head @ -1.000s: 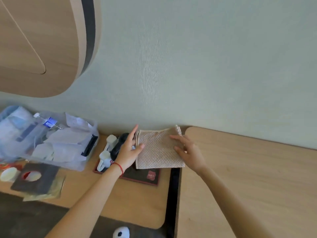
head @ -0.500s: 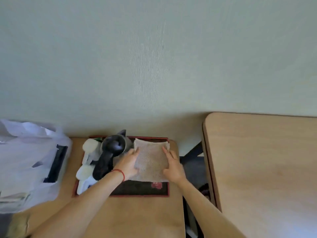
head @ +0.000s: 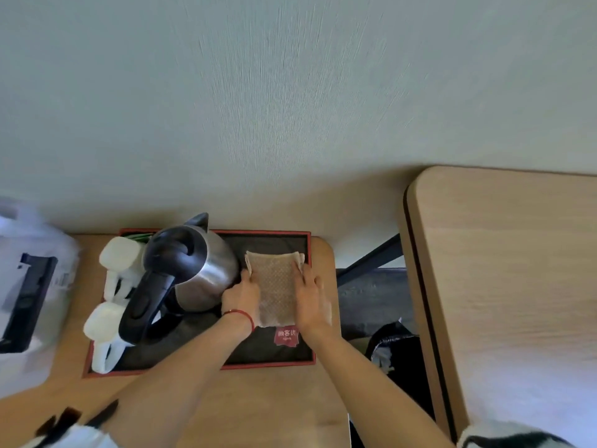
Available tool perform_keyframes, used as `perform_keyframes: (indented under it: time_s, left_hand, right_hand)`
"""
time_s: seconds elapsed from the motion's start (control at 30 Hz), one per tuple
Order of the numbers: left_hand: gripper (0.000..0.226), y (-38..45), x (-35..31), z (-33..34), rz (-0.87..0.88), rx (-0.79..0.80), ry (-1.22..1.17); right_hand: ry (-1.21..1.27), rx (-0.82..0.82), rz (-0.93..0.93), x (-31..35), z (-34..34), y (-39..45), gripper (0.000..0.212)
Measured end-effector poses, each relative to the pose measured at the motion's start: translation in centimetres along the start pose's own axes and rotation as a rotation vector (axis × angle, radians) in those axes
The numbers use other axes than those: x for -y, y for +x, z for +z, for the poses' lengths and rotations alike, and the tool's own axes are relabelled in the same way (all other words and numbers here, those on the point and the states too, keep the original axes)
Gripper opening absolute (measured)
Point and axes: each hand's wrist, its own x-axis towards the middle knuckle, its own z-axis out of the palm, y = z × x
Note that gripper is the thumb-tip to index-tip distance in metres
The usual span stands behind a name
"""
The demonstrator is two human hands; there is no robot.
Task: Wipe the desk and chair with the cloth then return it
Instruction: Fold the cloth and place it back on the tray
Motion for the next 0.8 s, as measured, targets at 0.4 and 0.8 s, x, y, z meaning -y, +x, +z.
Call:
perform_keyframes:
  time_s: [0.4, 0.8]
  left_hand:
    - [0.048, -0.7, -0.5, 0.1, 0.127, -0.091, 0.546]
    - [0.026, -4.3, 0.2, -9.1, 0.214, -0.105, -0.204]
  right_hand:
    - [-0.284, -0.053, -0.112, -3.2, 0.6, 0.4, 0.08]
    - [0.538, -0.157, 0.158, 0.7, -6.5, -2.1, 0.021]
